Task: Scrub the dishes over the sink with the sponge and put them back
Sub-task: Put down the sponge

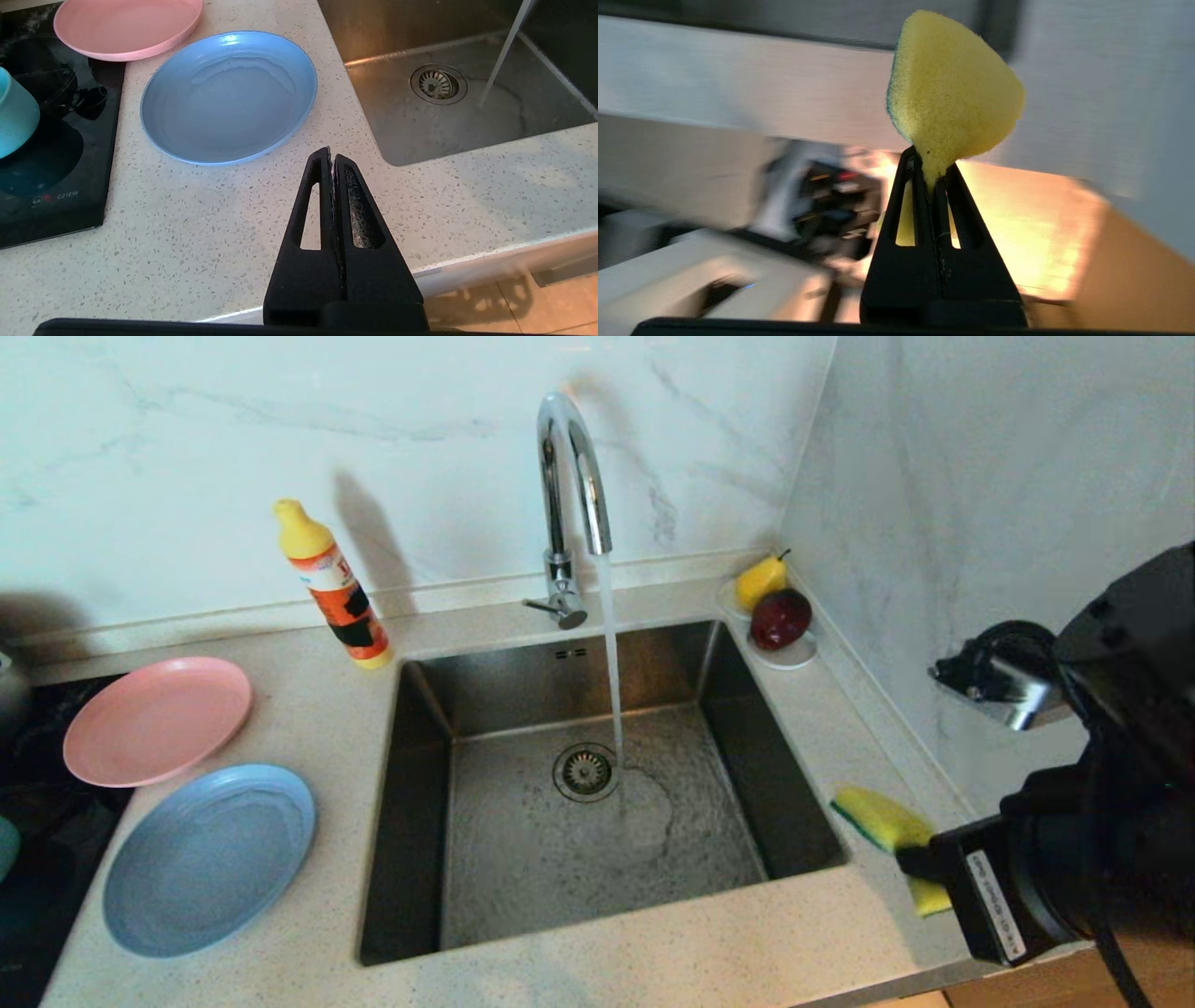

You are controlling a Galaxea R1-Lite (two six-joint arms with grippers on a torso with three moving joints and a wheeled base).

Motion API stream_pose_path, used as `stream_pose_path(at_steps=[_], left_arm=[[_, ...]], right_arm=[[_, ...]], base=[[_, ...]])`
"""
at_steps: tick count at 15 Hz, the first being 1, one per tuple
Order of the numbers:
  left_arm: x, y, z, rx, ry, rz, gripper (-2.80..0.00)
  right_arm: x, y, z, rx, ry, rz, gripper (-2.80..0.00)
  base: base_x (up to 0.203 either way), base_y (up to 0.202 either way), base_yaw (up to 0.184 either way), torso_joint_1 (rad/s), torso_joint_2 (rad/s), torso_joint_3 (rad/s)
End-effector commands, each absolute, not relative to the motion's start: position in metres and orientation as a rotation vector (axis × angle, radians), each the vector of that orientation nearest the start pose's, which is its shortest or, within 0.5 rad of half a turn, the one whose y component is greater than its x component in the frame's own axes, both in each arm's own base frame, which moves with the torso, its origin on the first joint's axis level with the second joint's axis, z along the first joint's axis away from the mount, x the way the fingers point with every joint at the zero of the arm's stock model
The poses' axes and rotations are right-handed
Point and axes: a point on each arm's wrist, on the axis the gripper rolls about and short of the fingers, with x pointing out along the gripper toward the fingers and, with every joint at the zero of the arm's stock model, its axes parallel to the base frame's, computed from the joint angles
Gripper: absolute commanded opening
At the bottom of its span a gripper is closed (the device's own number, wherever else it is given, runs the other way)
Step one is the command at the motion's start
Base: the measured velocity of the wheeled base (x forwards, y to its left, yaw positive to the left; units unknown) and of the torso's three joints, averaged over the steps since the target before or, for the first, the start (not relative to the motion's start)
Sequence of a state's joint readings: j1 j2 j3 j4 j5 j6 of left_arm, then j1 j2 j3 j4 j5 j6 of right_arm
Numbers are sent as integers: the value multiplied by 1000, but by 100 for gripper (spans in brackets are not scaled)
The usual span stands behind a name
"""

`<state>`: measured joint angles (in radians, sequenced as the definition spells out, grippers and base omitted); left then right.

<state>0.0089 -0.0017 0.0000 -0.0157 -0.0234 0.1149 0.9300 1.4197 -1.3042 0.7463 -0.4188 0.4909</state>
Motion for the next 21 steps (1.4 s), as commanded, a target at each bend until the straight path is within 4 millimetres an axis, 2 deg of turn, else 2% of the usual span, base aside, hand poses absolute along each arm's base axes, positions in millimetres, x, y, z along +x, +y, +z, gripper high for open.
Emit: stream_pose_path(at_steps=[1, 6, 11, 18, 21], left_arm=[[-21, -1, 72, 112, 4, -14, -280], [-21, -1, 72, 112, 4, -13, -280], [-21, -1, 72, 112, 4, -13, -280], [-21, -1, 72, 112, 4, -14, -280], [-21, -1, 72, 112, 4, -14, -280]], right_arm=[[122, 152, 266, -129, 759, 253, -280], [118, 144, 257, -199, 740, 221, -280], [121, 146, 215, -277, 710, 161, -280], [122, 141, 182, -344, 655, 63, -280], [129, 137, 167, -326, 649, 31, -280]], base=[[0, 0, 0, 0, 0, 0], [0, 0, 0, 0, 0, 0], [0, 0, 0, 0, 0, 0], [0, 0, 0, 0, 0, 0], [0, 0, 0, 0, 0, 0]])
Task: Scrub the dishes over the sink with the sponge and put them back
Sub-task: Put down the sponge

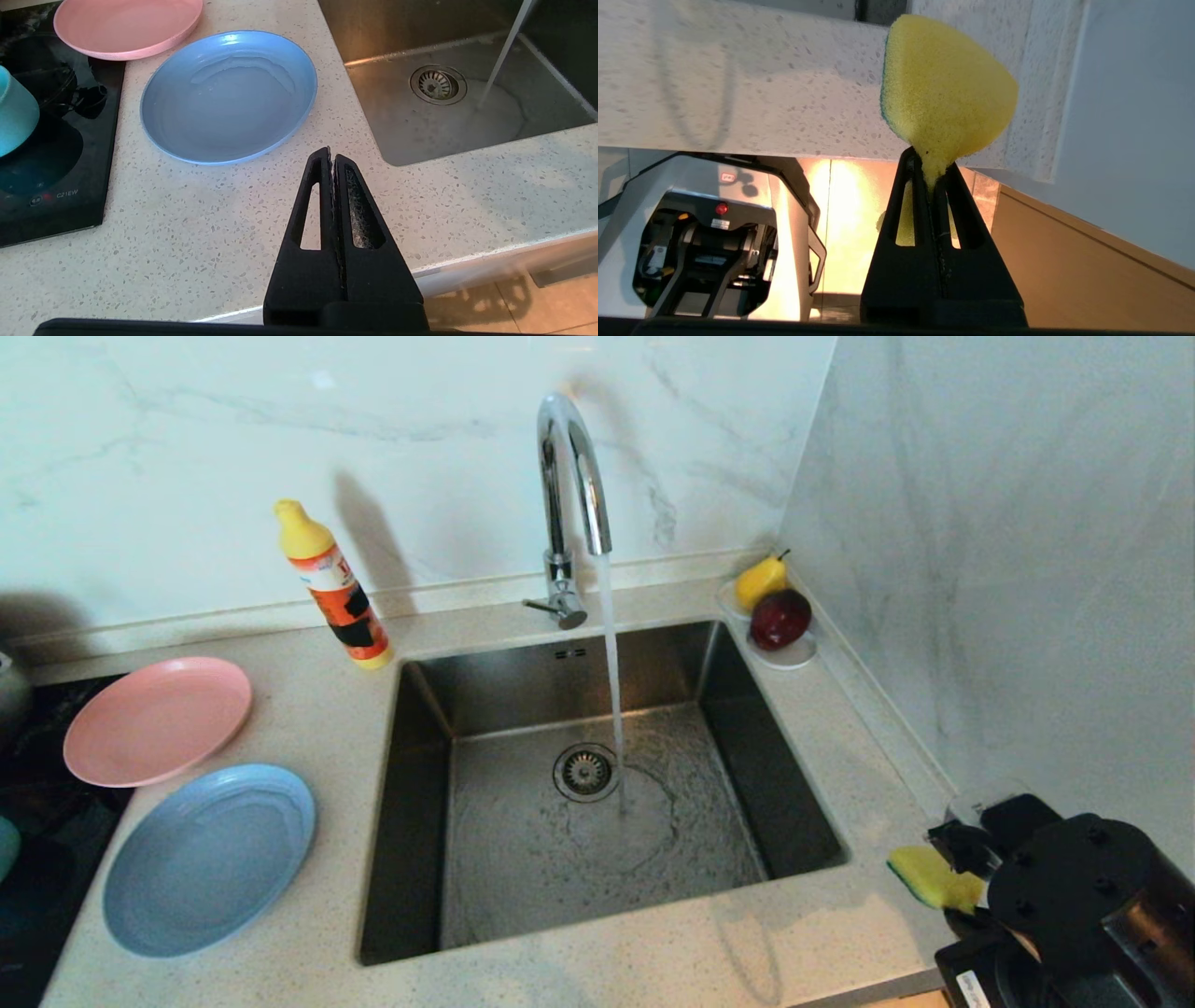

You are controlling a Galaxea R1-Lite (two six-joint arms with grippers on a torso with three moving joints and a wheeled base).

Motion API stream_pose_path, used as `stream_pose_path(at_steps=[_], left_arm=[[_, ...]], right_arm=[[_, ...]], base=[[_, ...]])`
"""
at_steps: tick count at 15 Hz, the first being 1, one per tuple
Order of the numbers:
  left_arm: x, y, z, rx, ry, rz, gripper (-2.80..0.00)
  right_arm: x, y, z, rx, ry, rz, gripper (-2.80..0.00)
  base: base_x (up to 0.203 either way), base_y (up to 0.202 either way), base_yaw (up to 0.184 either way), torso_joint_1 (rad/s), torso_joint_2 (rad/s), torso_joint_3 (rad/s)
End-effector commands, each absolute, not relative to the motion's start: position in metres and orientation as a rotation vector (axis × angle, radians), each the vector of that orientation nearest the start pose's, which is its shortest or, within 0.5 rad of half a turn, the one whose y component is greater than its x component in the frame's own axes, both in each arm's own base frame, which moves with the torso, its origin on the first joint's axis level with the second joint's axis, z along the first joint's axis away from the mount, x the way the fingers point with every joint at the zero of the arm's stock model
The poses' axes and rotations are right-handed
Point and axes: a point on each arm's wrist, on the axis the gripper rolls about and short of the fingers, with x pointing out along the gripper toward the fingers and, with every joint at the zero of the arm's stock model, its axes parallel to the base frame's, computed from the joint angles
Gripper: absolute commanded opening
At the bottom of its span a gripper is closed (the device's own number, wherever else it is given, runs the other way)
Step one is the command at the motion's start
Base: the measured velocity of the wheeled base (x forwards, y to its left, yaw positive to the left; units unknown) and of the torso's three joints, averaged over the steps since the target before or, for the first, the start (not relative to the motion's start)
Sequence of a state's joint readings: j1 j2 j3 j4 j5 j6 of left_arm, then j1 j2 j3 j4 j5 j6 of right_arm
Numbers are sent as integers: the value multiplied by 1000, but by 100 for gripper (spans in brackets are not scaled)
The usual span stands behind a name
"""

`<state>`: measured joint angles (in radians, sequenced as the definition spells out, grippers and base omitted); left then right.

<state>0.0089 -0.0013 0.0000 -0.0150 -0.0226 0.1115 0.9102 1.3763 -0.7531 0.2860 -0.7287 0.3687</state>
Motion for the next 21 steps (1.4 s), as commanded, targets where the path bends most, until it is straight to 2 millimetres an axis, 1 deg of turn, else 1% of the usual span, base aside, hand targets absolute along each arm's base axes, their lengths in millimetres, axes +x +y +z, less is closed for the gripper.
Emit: stream_pose_path(at_steps=[1, 3, 5, 8, 10, 15, 20, 21], left_arm=[[-21, -1, 72, 112, 4, -14, -280], [-21, -1, 72, 112, 4, -14, -280], [-21, -1, 72, 112, 4, -14, -280], [-21, -1, 72, 112, 4, -14, -280], [-21, -1, 72, 112, 4, -14, -280], [-21, -1, 72, 112, 4, -14, -280], [-21, -1, 72, 112, 4, -13, -280], [-21, -1, 72, 112, 4, -14, -280]], right_arm=[[130, 134, 159, -335, 656, 23, -280], [134, 134, 146, -329, 643, 34, -280], [139, 138, 132, -335, 640, 40, -280], [144, 143, 120, -312, 618, 39, -280], [154, 142, 116, -297, 616, 3, -280], [177, 139, 99, -254, 611, -78, -280], [192, 146, 89, -227, 589, -94, -280], [197, 146, 91, -216, 579, -101, -280]], base=[[0, 0, 0, 0, 0, 0], [0, 0, 0, 0, 0, 0], [0, 0, 0, 0, 0, 0], [0, 0, 0, 0, 0, 0], [0, 0, 0, 0, 0, 0], [0, 0, 0, 0, 0, 0], [0, 0, 0, 0, 0, 0], [0, 0, 0, 0, 0, 0]])
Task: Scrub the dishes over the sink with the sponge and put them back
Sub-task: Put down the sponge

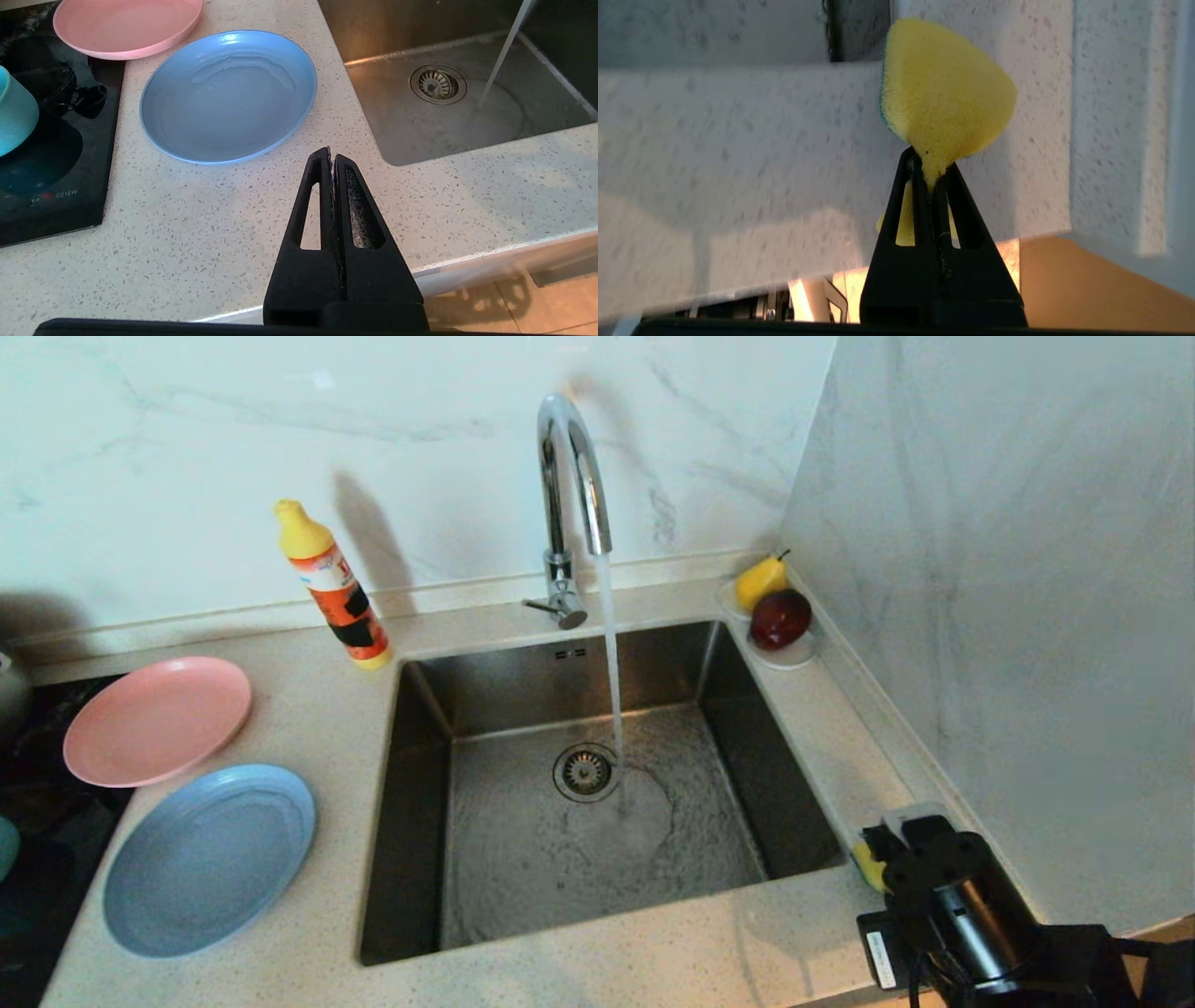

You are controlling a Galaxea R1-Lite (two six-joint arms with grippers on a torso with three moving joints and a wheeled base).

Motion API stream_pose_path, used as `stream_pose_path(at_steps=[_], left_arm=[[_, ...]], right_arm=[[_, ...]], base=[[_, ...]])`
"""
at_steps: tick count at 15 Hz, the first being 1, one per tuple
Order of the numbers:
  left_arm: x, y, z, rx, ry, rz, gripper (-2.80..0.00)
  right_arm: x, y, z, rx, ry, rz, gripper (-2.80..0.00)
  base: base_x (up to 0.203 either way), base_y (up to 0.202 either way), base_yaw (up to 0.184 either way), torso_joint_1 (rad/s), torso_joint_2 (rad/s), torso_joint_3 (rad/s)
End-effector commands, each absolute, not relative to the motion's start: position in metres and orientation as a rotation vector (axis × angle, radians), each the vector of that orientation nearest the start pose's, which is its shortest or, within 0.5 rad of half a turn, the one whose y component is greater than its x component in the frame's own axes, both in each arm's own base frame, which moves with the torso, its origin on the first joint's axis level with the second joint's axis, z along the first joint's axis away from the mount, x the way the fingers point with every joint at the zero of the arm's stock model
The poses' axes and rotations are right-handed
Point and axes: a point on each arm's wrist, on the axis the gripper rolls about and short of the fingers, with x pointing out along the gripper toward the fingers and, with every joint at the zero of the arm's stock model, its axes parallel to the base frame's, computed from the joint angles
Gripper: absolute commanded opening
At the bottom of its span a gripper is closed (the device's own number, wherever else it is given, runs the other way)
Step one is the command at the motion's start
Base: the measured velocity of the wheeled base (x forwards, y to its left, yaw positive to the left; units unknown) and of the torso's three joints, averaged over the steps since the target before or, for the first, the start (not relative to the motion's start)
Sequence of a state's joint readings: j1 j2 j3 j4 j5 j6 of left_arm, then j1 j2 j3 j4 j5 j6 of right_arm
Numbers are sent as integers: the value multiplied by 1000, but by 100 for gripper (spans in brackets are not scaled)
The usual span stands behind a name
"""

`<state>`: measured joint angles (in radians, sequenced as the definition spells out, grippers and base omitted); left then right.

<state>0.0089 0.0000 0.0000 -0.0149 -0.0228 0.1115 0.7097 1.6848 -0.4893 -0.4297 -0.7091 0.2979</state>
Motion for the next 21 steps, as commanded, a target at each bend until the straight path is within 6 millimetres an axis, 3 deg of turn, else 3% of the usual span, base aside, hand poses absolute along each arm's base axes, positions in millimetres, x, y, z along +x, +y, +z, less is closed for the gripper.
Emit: stream_pose_path(at_steps=[1, 11, 21], left_arm=[[-21, -1, 72, 112, 4, -14, -280], [-21, -1, 72, 112, 4, -14, -280], [-21, -1, 72, 112, 4, -14, -280]], right_arm=[[201, 146, 92, -220, 576, -106, -280], [228, 130, 99, -317, 501, -100, -280], [245, 130, 84, -298, 500, -74, -280]], base=[[0, 0, 0, 0, 0, 0], [0, 0, 0, 0, 0, 0], [0, 0, 0, 0, 0, 0]])
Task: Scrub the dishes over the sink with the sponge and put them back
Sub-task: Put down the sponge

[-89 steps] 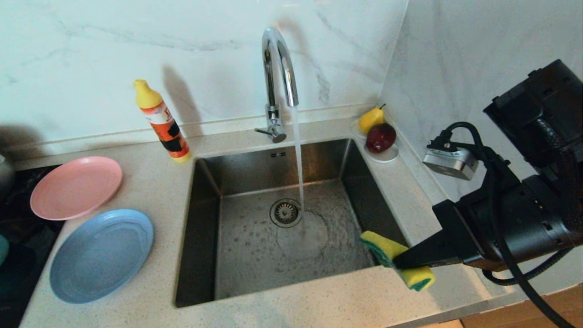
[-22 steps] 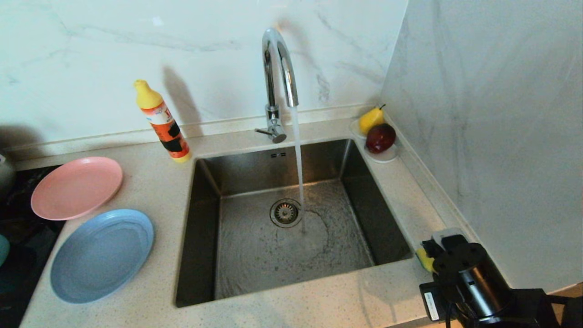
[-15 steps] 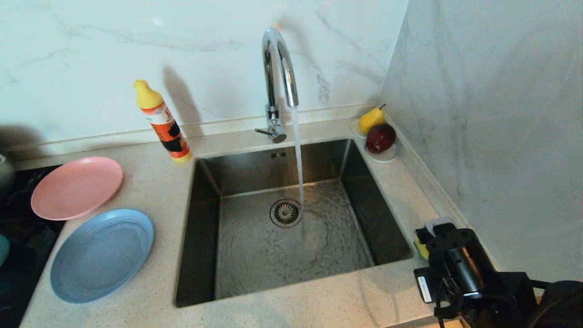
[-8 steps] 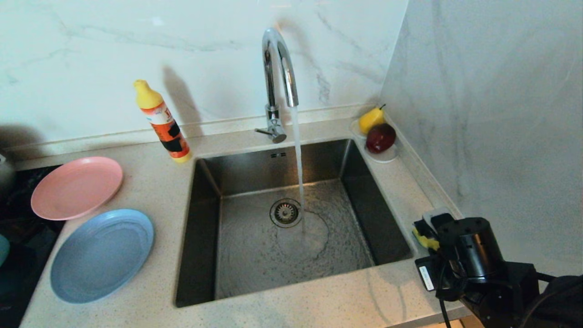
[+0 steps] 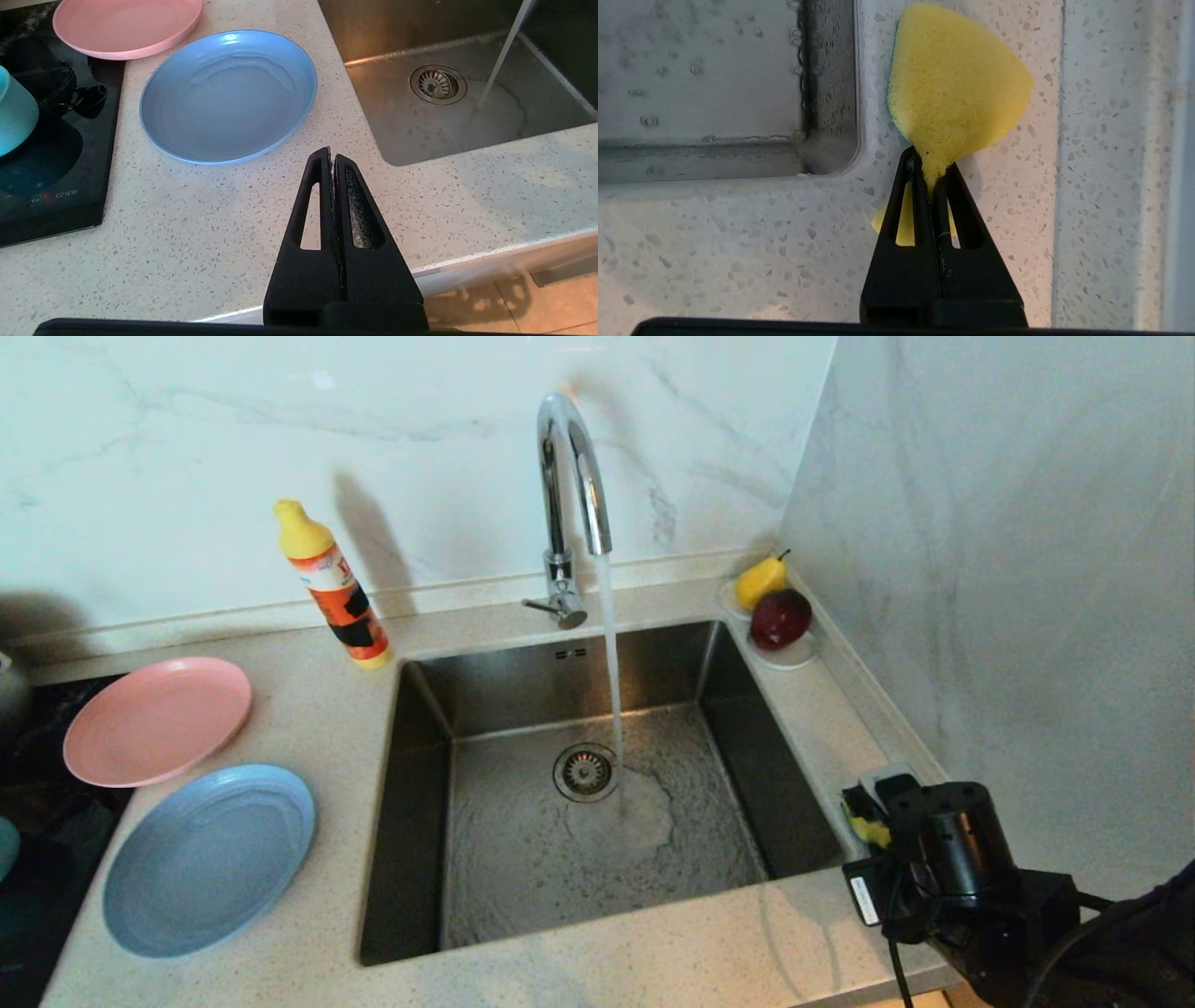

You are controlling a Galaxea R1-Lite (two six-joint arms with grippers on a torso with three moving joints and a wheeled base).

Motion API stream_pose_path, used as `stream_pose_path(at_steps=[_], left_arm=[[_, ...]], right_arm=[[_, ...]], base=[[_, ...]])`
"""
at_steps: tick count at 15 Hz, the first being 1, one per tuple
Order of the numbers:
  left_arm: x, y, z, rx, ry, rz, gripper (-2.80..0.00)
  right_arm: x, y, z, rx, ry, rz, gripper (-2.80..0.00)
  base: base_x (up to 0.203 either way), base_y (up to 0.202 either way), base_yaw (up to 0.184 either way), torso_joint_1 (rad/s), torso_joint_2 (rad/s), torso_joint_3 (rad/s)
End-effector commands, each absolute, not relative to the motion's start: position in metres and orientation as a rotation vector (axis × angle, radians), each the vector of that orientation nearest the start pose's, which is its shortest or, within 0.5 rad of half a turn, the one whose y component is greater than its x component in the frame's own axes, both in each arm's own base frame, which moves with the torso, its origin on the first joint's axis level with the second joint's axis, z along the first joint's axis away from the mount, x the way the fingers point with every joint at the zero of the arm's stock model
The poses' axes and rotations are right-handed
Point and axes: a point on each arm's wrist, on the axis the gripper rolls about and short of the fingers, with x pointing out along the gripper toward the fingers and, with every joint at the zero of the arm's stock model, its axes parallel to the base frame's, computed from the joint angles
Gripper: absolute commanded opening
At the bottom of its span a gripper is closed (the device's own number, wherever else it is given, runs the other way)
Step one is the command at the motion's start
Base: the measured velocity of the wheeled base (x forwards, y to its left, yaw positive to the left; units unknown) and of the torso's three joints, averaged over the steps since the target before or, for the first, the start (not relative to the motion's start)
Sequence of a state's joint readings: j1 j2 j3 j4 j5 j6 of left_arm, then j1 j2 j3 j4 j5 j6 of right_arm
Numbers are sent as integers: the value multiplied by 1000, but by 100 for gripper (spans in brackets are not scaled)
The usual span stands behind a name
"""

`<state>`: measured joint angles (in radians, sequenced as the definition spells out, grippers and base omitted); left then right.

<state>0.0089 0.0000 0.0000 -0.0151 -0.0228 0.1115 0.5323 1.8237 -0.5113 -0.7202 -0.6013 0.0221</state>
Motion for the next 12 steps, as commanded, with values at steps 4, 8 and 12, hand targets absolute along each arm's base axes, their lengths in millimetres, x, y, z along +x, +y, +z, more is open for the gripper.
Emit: stream_pose_path(at_steps=[4, 8, 12], left_arm=[[-21, -1, 72, 112, 4, -14, -280], [-21, -1, 72, 112, 4, -14, -280], [-21, -1, 72, 112, 4, -14, -280]], right_arm=[[247, 130, 85, -291, 494, -79, -280], [248, 131, 88, -293, 482, -79, -280], [248, 131, 88, -293, 483, -82, -280]], base=[[0, 0, 0, 0, 0, 0], [0, 0, 0, 0, 0, 0], [0, 0, 0, 0, 0, 0]])
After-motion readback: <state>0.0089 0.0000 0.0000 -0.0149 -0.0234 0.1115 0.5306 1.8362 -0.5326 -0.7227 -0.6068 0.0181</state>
